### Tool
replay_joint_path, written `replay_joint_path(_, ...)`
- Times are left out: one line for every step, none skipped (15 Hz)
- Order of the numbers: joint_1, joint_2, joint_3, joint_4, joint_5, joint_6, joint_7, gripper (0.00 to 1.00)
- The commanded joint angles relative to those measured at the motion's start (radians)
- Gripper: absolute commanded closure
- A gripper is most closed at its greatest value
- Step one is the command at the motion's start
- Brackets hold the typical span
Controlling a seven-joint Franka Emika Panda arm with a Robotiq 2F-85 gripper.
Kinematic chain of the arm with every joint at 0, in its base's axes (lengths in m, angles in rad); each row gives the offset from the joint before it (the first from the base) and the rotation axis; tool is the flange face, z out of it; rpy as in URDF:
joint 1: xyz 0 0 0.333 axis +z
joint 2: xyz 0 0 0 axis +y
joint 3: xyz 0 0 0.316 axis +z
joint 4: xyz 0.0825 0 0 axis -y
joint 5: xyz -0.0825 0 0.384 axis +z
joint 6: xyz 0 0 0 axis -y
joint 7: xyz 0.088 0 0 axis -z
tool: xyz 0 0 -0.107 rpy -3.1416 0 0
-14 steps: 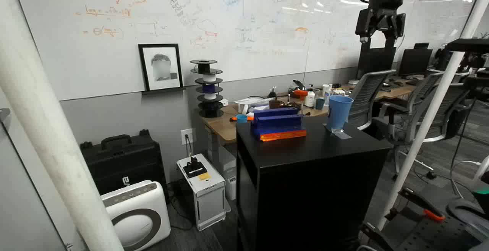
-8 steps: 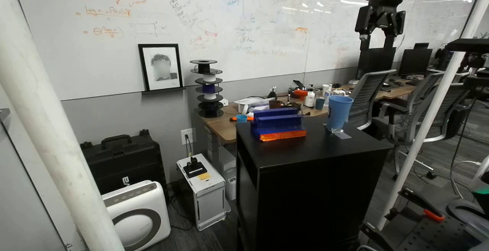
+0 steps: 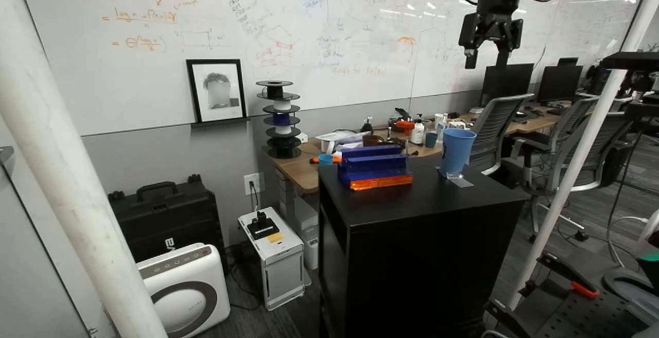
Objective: Put the orange handle into the blue cup
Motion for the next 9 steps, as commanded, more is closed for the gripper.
replay_joint_path(0.005, 0.143, 0.002, 0.131, -0.012, 0.050, 0.004, 0.00)
replay_joint_path(0.007, 0.175, 0.005, 0.147, -0.008, 0.071, 0.013, 0.00)
replay_joint_path(0.009, 0.207, 0.007, 0.162, -0.005, 0.084, 0.021, 0.00)
replay_joint_path(0.011, 0.240, 0.012, 0.175, -0.015, 0.102, 0.032, 0.00)
replay_joint_path(0.014, 0.273, 0.015, 0.188, -0.025, 0.119, 0.044, 0.00)
replay_joint_path(0.017, 0.303, 0.018, 0.196, -0.029, 0.143, 0.050, 0.00)
replay_joint_path(0.020, 0.330, 0.020, 0.205, -0.030, 0.165, 0.056, 0.00)
replay_joint_path(0.024, 0.359, 0.023, 0.215, -0.030, 0.194, 0.061, 0.00)
replay_joint_path(0.028, 0.383, 0.024, 0.226, -0.033, 0.213, 0.067, 0.00)
